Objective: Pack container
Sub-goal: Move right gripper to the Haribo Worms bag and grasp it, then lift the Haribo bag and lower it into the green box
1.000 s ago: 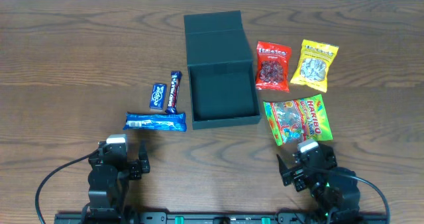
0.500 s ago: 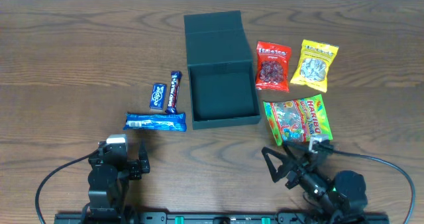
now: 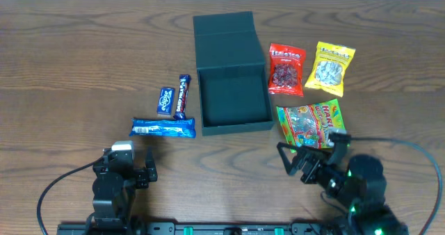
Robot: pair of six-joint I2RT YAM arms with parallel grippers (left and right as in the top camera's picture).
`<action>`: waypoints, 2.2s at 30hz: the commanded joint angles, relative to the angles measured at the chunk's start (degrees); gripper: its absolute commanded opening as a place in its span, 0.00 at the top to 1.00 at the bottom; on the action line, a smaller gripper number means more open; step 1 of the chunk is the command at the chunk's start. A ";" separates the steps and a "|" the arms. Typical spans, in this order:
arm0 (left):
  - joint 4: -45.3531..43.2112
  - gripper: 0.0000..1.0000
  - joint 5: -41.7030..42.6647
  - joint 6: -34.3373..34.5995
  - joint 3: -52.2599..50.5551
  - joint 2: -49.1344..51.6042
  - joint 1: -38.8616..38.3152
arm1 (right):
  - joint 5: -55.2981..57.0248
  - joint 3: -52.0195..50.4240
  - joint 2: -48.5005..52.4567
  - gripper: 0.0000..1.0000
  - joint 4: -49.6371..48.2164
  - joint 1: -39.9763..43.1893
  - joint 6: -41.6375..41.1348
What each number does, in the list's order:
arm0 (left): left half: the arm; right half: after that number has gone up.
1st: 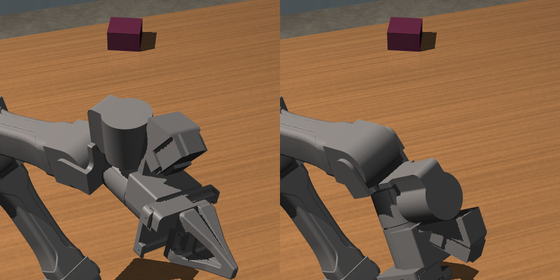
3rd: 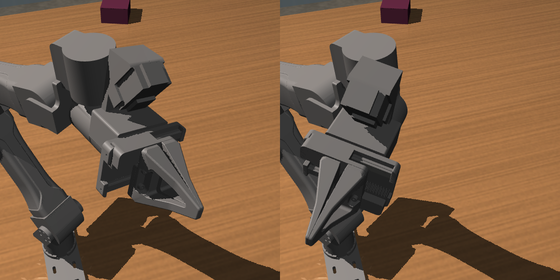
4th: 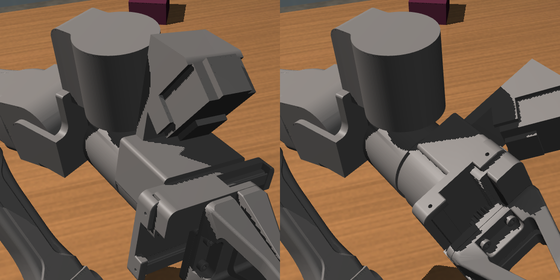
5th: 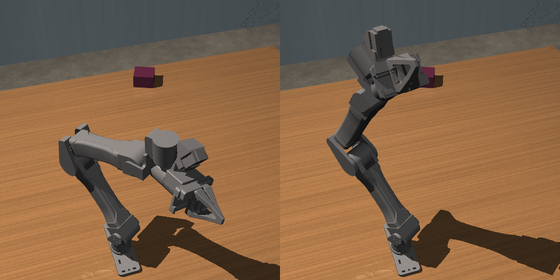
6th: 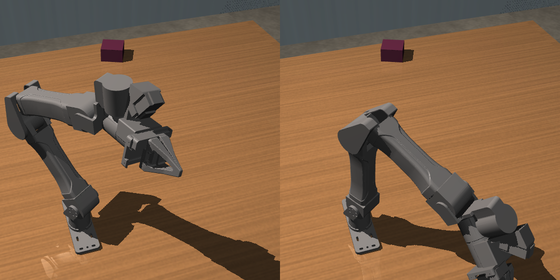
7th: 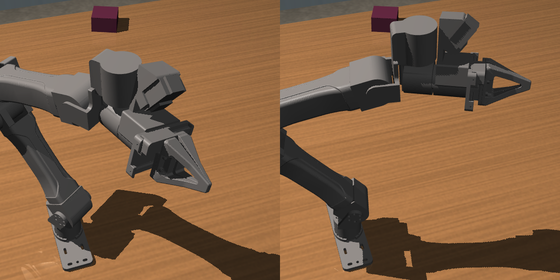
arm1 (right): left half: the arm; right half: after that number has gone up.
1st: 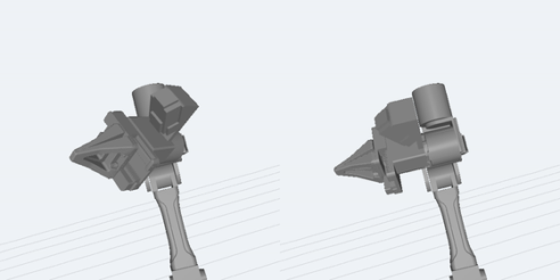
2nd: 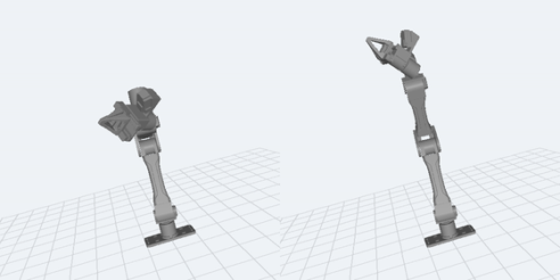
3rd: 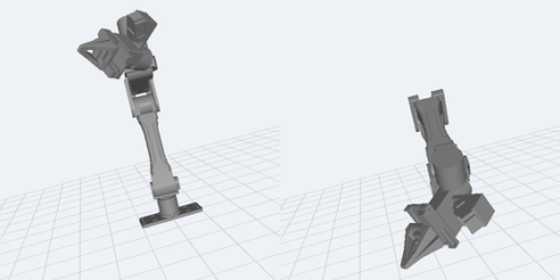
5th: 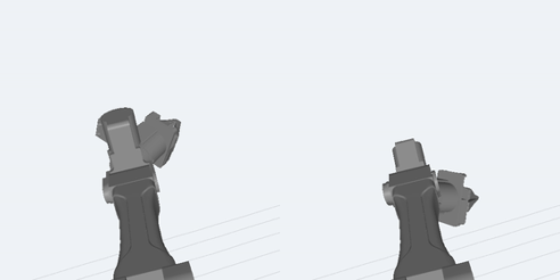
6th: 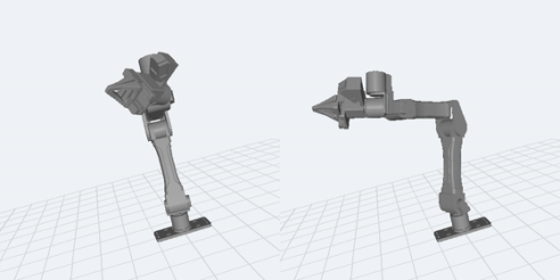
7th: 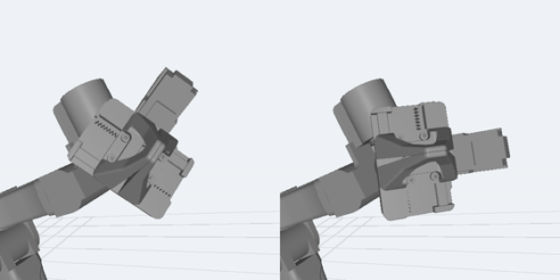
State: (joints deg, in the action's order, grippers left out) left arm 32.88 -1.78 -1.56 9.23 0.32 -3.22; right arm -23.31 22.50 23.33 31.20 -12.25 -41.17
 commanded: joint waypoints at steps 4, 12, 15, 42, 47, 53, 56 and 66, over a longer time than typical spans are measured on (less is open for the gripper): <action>-0.15 0.05 -0.72 -0.63 -0.63 -0.04 -0.17 | 15.85 15.56 17.07 0.00 11.13 -0.46 -1.09; -0.15 0.05 -0.72 -0.63 -0.63 -0.04 -0.17 | 20.85 27.69 37.62 0.00 19.52 -0.28 -20.59; -0.15 0.05 -0.72 -0.63 -0.63 -0.04 -0.17 | 20.72 29.51 43.52 0.00 18.64 -0.02 -25.79; -0.15 0.05 -0.72 -0.63 -0.63 -0.04 -0.17 | 15.37 30.18 76.00 0.22 4.17 6.03 -29.40; -0.15 0.05 -0.72 -0.63 -0.63 -0.04 -0.17 | 14.01 30.18 79.58 0.51 3.39 6.08 -29.22; -0.13 0.05 -0.72 -0.63 -0.63 -0.04 -0.17 | 14.03 30.18 80.08 0.99 4.63 6.08 -28.15; -0.15 0.05 -0.72 -0.63 -0.63 -0.04 -0.17 | 13.99 30.18 80.08 0.98 5.81 6.08 -28.15; -0.15 0.05 -0.72 -0.63 -0.63 -0.04 -0.17 | 13.90 30.86 74.10 0.99 14.88 6.05 -23.02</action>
State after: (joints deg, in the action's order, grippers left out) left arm 32.88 -1.91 -1.56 9.21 0.32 -3.20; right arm -11.73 54.74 98.91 44.82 -6.13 -67.77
